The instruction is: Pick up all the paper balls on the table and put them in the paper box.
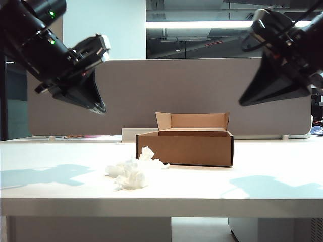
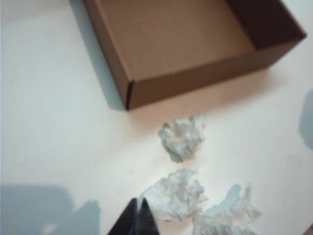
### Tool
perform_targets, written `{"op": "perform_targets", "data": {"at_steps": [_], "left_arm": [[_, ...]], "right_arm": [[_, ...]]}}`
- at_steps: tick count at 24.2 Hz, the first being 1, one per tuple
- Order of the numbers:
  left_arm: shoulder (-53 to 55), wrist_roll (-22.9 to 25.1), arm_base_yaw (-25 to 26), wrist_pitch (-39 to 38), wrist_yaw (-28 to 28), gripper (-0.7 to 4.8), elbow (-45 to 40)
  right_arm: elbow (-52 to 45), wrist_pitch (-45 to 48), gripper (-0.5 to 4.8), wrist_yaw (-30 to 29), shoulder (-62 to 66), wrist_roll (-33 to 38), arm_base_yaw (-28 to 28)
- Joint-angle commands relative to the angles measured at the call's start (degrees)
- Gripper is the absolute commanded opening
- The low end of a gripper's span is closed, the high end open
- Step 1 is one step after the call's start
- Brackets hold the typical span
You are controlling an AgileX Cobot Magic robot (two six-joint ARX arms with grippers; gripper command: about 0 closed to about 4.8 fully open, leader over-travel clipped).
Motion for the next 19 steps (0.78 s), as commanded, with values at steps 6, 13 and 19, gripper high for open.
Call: {"op": "perform_targets", "data": {"at_steps": [6,13,19], "left_arm": [[5.4,4.0,-4.6,-6.1,0.2,0.84,3.9],[8.4,4.3,-7.4,-5.0,0.0,1.89,3.9],[11.5,4.3,-8.5,-2.7,-3.8,1.87,3.9]], "right_arm": [[0.3,1.0,-0.05,-1.3,0.3,-0.7,5.7],[0.3,0.8,-0.05,-1.4,0.3,-0.7,6.1],[0.3,0.6,-0.05,-1.5,0.3,-0.7,6.1]]}}
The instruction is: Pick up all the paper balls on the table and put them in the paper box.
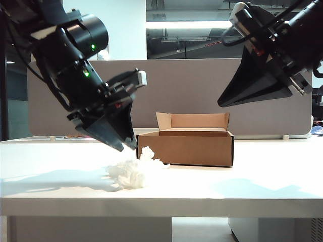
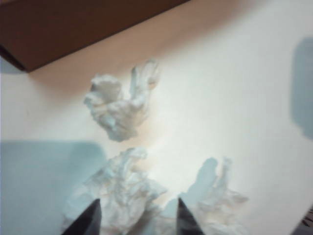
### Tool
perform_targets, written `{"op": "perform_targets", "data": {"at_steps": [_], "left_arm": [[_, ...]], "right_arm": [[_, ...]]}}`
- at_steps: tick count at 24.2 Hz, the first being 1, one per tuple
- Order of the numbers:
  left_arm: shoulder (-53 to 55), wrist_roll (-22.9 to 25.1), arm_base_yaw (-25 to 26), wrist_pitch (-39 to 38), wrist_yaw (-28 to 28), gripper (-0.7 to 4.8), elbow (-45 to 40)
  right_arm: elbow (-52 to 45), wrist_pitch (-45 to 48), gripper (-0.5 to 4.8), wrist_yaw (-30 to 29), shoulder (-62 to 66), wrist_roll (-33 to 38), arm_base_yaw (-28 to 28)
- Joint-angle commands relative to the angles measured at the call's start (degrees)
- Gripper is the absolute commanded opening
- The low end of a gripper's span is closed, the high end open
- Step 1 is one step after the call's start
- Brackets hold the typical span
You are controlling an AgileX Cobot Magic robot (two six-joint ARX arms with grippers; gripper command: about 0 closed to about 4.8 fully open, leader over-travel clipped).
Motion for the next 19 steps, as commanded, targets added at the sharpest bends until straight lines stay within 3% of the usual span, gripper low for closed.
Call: {"op": "perform_targets", "data": {"at_steps": [1,11,13,16,19], "left_arm": [[1.0,0.3,-0.2,1.5,-1.2,1.87,0.3],[5.1,0.3,-0.2,3.2,-1.2,1.81,0.3],[5.3,0.3,-0.2,3.3,-1.5,1.42,0.3],[5.1,0.3,-0.2,4.0,-3.8,0.16,0.3],[4.5,0.3,-0.2,4.4,-7.4,-0.06,0.5]], "right_arm": [[0.3,0.7,-0.05,-0.3,-0.2,-0.2,0.1],[0.3,0.7,-0.05,1.0,-0.2,-0.2,0.1],[0.3,0.6,-0.05,1.0,-0.2,-0.2,0.1],[0.3,0.7,-0.05,1.0,-0.2,-0.2,0.1],[0.3,0.5,-0.05,1.0,-0.2,-0.2,0.1]]}}
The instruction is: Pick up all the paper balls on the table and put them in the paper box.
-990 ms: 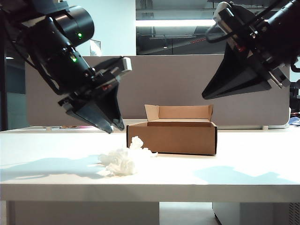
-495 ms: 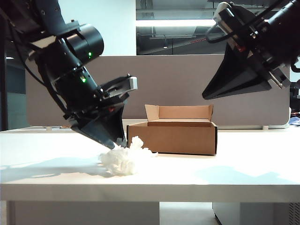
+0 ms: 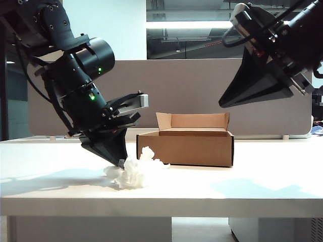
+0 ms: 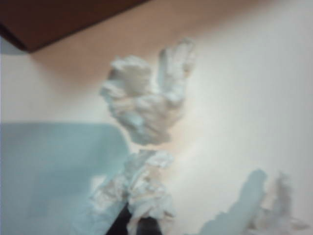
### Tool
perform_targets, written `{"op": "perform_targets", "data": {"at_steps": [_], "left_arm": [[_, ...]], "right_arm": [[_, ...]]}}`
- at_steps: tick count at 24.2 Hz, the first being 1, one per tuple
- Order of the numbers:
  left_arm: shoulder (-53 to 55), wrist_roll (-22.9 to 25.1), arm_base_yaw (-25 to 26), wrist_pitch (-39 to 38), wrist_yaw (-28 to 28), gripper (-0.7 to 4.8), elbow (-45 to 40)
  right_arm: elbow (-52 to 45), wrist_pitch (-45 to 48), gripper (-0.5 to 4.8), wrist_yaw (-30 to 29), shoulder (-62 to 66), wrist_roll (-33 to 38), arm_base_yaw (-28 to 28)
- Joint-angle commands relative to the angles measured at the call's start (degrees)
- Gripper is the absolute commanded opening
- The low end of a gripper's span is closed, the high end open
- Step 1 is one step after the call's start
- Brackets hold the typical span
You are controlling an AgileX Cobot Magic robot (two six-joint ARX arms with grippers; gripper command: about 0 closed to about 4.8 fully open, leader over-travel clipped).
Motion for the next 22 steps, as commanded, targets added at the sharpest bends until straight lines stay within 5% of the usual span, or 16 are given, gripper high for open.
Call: {"op": "perform_targets", "data": {"at_steps": [1,9,12,18,22], "left_arm": [[-1.5,0.3,-0.1,0.8,-4.3,-0.06,1.2],[-3.9,0.3,-0.1,6.6,-4.4,-0.06,9.1],[-2.2,0.3,-0.1,19.7,-3.4,-0.06,9.7],[4.6,0.3,-0.1,28.7,-3.3,0.06,11.6],[9.5,0.3,-0.4,28.5,-3.3,2.31,14.3]], "right_arm": [[0.3,0.4,-0.05,0.1,-0.2,-0.2,0.1],[0.3,-0.4,-0.05,0.1,-0.2,-0.2,0.1],[0.3,-0.4,-0.05,0.1,-0.2,-0.2,0.1],[0.3,-0.4,-0.05,0.1,-0.2,-0.2,0.1],[0.3,-0.4,-0.05,0.1,-0.2,-0.2,0.1]]}}
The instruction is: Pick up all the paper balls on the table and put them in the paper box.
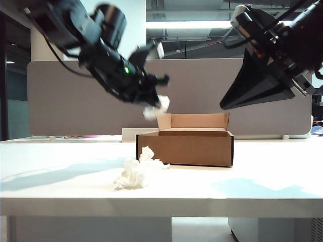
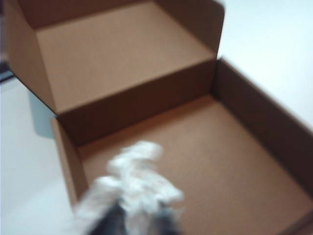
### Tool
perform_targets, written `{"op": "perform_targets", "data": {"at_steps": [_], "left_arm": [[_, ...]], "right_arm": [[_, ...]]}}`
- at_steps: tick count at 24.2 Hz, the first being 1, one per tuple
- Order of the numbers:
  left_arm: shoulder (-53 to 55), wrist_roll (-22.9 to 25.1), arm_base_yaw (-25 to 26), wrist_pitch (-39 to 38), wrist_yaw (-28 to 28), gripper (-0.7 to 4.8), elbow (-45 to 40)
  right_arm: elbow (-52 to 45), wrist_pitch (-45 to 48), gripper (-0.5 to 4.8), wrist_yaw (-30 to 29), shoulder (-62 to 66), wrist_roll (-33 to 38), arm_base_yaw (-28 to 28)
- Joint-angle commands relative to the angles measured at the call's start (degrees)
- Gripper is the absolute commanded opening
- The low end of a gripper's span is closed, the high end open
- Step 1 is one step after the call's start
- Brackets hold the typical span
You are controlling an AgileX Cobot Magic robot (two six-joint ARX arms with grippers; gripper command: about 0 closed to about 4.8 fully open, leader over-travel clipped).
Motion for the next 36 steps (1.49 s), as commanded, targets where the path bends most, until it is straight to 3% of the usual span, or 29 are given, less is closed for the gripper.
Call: {"op": "perform_targets", "data": {"at_steps": [1,3,8,12,14,16,19,27,32,34,35,36], "left_arm": [[2.5,0.2,-0.4,0.2,0.3,2.95,1.8],[2.1,0.2,-0.6,-1.8,0.2,3.85,1.9],[-3.8,-0.2,-0.6,-13.6,0.0,3.86,1.9],[-5.3,-0.3,-0.6,-13.3,0.9,3.86,2.0],[-7.1,-1.9,-0.6,-23.1,0.9,3.86,2.0],[-7.3,-1.9,-0.6,-28.1,1.0,3.85,2.0],[-6.2,-2.2,-0.6,-30.7,1.6,3.84,2.0],[-1.5,-7.5,-0.8,-34.3,2.2,3.67,2.0],[0.4,-7.9,-1.0,-35.8,6.6,3.6,2.0],[0.7,-7.9,-1.4,-35.6,6.5,3.15,2.0],[1.0,-7.9,-1.6,-35.2,6.3,2.67,2.0],[1.3,-7.9,-1.7,-34.8,6.3,2.58,2.0]], "right_arm": [[0.3,0.4,-0.05,-0.1,-0.2,-0.2,0.1],[0.3,0.4,-0.05,-0.1,-0.2,-0.2,0.1],[0.3,0.1,-0.05,0.0,-0.2,-0.2,0.1],[0.3,0.2,-0.05,-0.1,-0.2,-0.2,0.1],[0.3,-0.2,-0.05,-0.1,-0.2,-0.2,0.1],[0.3,-0.2,-0.05,-0.1,-0.2,-0.2,0.1],[0.3,-0.2,-0.05,0.0,-0.2,-0.2,0.1],[0.3,-0.2,-0.05,-0.1,-0.2,-0.2,0.1],[0.3,-0.2,-0.05,-0.1,-0.2,-0.2,0.1],[0.3,-0.2,-0.05,-0.1,-0.2,-0.2,0.1],[0.3,-0.2,-0.05,-0.1,-0.2,-0.2,0.1],[0.3,-0.2,-0.05,-0.1,-0.2,-0.2,0.1]]}}
